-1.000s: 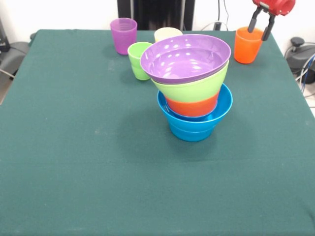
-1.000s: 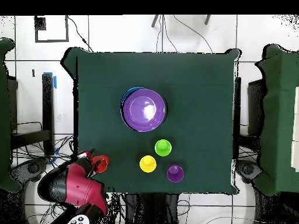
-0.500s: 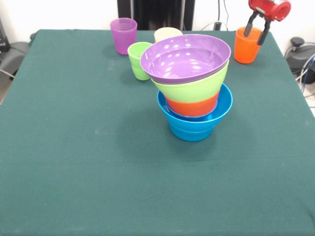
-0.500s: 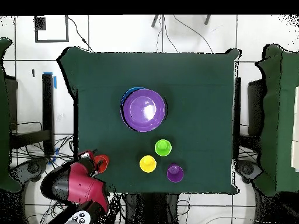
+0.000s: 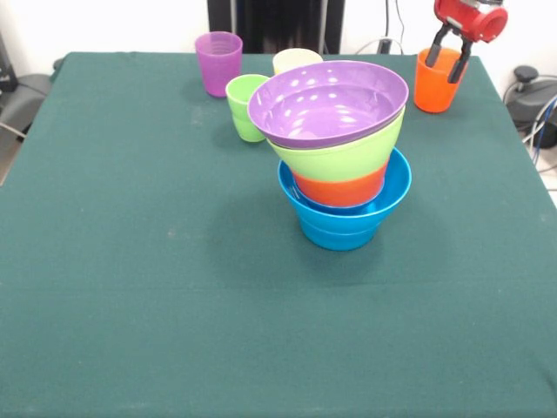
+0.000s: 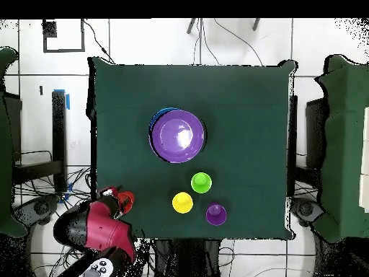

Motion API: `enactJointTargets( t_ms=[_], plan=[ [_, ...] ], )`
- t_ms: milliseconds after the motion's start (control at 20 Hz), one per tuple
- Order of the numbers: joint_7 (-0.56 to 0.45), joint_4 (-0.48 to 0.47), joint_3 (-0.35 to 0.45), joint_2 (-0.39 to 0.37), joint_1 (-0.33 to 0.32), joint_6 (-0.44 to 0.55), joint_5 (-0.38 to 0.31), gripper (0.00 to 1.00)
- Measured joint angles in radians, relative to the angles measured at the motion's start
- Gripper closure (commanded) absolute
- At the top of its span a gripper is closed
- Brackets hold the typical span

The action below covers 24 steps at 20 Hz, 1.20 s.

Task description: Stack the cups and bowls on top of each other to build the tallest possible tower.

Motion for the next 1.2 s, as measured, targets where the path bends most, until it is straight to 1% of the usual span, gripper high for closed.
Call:
enactJointTargets(
  t_ms=[200, 400, 650, 1200],
  plan=[
    [0.0, 0.0, 0.004, 0.01, -0.005, 0.0, 0.0, 0.0],
    [0.0, 0.0, 0.023, 0.02, -0.024, -0.013, 0.0, 0.0],
    [0.0, 0.0, 0.051, 0.03, -0.047, -0.052, 0.0, 0.0],
    [0.0, -0.001, 0.059, 0.031, -0.039, -0.061, 0.012, 0.0]
  ],
)
